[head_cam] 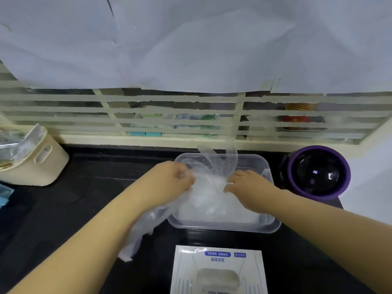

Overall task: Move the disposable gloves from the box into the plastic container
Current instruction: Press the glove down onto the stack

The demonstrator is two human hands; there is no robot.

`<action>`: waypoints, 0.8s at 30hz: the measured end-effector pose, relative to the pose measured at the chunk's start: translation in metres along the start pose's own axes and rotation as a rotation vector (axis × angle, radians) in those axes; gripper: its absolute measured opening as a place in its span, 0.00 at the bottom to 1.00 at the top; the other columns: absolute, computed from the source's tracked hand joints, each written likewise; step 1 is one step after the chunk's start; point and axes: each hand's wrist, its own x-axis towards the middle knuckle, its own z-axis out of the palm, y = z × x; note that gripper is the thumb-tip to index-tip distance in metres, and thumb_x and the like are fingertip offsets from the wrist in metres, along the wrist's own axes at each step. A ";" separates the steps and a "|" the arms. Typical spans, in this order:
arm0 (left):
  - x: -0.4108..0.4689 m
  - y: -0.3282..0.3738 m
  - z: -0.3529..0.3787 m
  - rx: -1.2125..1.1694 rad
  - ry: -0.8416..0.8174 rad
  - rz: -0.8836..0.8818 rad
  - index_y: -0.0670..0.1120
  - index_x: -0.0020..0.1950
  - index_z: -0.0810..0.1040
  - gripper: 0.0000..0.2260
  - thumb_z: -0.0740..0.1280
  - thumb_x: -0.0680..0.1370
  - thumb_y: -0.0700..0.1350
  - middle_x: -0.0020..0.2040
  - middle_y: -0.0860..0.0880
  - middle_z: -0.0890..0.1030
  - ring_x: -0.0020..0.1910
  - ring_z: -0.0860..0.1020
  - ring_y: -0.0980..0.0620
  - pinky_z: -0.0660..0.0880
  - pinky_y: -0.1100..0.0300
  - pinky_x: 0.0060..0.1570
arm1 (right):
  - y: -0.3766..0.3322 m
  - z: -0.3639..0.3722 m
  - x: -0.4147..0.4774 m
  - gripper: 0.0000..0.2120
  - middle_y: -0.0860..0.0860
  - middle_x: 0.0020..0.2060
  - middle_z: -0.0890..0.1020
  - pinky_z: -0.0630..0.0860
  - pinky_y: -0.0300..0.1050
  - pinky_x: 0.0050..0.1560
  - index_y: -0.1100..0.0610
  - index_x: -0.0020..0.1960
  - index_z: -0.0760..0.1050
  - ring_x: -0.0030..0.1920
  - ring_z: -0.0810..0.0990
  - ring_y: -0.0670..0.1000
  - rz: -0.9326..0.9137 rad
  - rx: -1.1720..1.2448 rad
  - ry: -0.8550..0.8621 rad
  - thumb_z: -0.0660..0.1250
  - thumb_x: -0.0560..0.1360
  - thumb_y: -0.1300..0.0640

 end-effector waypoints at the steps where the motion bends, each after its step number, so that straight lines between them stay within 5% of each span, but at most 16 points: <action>1: 0.006 0.009 0.005 0.091 0.018 0.077 0.45 0.51 0.81 0.10 0.62 0.80 0.48 0.50 0.49 0.83 0.50 0.81 0.49 0.77 0.53 0.54 | -0.002 -0.002 0.001 0.24 0.52 0.69 0.70 0.63 0.51 0.68 0.50 0.72 0.67 0.69 0.65 0.55 0.014 -0.016 -0.005 0.59 0.78 0.65; 5: 0.046 0.023 0.053 0.623 -0.165 0.344 0.53 0.71 0.71 0.18 0.61 0.81 0.44 0.69 0.50 0.72 0.61 0.76 0.47 0.75 0.52 0.55 | -0.009 -0.004 -0.002 0.22 0.53 0.66 0.71 0.64 0.51 0.66 0.50 0.71 0.68 0.67 0.66 0.56 0.079 -0.080 0.007 0.61 0.78 0.61; 9: 0.078 0.006 0.079 0.959 -0.259 0.299 0.50 0.74 0.65 0.21 0.61 0.81 0.43 0.68 0.45 0.70 0.58 0.77 0.43 0.69 0.54 0.45 | -0.010 -0.010 -0.012 0.14 0.53 0.58 0.75 0.65 0.49 0.57 0.55 0.62 0.73 0.59 0.70 0.56 0.205 -0.147 0.021 0.62 0.77 0.60; 20: 0.086 -0.006 0.095 0.792 -0.414 0.080 0.44 0.70 0.71 0.18 0.59 0.82 0.48 0.65 0.46 0.76 0.54 0.76 0.46 0.69 0.57 0.46 | -0.025 -0.002 -0.006 0.14 0.59 0.61 0.72 0.66 0.50 0.61 0.59 0.64 0.71 0.60 0.71 0.59 0.195 -0.084 -0.295 0.60 0.79 0.60; 24: 0.086 -0.003 0.095 0.585 -0.404 0.012 0.43 0.71 0.70 0.20 0.59 0.82 0.51 0.66 0.45 0.75 0.61 0.75 0.45 0.71 0.55 0.56 | -0.037 -0.004 0.013 0.13 0.58 0.60 0.72 0.69 0.47 0.56 0.60 0.64 0.71 0.60 0.72 0.58 0.208 0.087 -0.221 0.60 0.79 0.62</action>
